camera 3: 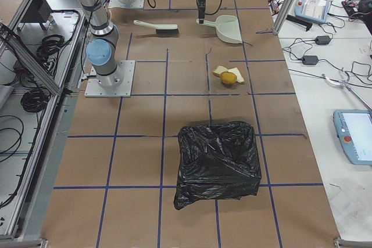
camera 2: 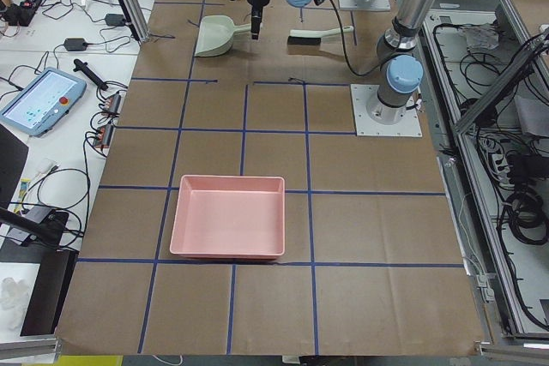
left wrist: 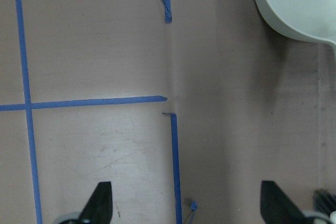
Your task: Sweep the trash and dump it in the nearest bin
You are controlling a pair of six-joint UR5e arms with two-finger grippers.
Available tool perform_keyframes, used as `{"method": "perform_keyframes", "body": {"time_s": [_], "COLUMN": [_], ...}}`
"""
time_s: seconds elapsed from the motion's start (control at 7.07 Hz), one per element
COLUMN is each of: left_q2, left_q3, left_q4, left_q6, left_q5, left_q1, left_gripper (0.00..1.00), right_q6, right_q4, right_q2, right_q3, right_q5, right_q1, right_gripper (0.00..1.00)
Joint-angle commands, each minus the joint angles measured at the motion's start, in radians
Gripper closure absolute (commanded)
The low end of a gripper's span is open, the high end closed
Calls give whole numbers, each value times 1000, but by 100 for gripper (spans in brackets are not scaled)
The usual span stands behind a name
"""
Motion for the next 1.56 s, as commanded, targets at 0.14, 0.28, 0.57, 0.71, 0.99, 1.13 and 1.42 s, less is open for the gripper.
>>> {"method": "perform_keyframes", "body": {"time_s": [0.14, 0.28, 0.57, 0.71, 0.99, 1.13, 1.42], "left_q2": [-3, -6, -6, -9, -17, -19, -20], "left_q3": [-1, -1, -2, -1, -4, -7, -7], "left_q4": [1, -1, -1, 1, 23, 25, 24], "left_q6": [0, 0, -1, -3, -8, -9, -14], "left_q5": [1, 1, -1, -1, -3, -1, -16], "left_q1": [0, 0, 0, 0, 2, 2, -6], "left_gripper": [0, 0, 0, 0, 0, 0, 0], "right_q6": [1, 1, 1, 1, 1, 1, 1], "right_q4": [0, 0, 0, -1, -1, -1, -1], "right_q2": [0, 0, 0, 0, 0, 0, 0], "right_q3": [1, 1, 1, 3, 3, 3, 3], "right_q5": [0, 0, 2, 2, 2, 2, 2], "right_q1": [0, 0, 0, 0, 0, 0, 0], "right_gripper": [0, 0, 0, 0, 0, 0, 0]}}
